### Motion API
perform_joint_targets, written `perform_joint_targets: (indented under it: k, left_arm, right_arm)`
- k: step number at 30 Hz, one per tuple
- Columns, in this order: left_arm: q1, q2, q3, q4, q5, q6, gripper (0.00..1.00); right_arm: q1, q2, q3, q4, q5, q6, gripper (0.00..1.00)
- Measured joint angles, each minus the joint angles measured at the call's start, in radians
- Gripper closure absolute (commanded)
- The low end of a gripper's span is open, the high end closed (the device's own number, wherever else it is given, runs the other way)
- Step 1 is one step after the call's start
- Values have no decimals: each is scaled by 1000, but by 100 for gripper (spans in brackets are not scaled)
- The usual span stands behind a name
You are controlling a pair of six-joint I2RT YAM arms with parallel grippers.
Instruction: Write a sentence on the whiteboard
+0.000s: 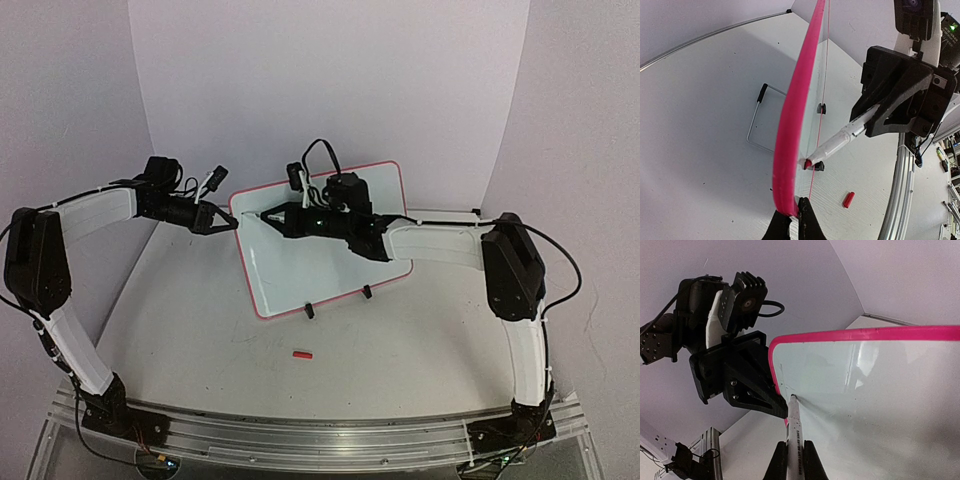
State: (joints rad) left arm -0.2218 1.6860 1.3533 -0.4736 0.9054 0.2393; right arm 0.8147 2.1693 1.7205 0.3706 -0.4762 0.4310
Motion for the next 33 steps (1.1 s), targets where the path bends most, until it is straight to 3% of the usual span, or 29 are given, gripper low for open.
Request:
perform_joint_targets:
  k: [13, 33]
  left_arm:
    - [0, -3, 0, -6, -2, 0, 100]
    - [0, -6, -2, -8, -8, -1, 100]
  right_arm:
    - [0, 0, 17, 13, 27, -3, 100]
    - [-1, -53, -128, 54, 45, -2, 100]
